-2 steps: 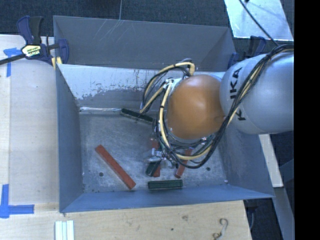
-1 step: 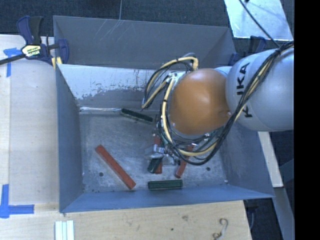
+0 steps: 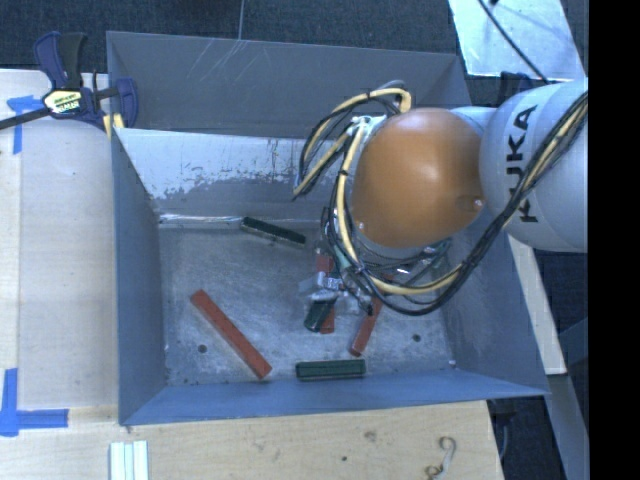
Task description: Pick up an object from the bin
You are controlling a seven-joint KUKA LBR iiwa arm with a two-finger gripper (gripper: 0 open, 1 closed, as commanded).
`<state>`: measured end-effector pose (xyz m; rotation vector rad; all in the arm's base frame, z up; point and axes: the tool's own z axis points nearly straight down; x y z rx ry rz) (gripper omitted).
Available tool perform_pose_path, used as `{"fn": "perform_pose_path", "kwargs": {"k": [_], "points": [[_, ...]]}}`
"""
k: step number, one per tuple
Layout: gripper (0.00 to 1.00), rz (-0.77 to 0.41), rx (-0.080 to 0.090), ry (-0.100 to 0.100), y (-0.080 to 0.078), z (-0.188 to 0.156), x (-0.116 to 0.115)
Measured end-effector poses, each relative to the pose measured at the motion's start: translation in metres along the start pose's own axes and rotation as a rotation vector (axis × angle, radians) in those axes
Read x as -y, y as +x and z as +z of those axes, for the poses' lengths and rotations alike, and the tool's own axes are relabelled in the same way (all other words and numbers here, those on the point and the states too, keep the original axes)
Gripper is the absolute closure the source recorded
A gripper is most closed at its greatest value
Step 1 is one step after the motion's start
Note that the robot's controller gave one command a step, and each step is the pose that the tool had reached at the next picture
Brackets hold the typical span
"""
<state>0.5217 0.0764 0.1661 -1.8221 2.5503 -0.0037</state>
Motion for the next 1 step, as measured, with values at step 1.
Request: {"fn": "perform_pose_path", "kwargs": {"k": [1], "points": [[1.00,0.007,-0.002,-0.004,-0.0003,-0.0142,0.0008]]}}
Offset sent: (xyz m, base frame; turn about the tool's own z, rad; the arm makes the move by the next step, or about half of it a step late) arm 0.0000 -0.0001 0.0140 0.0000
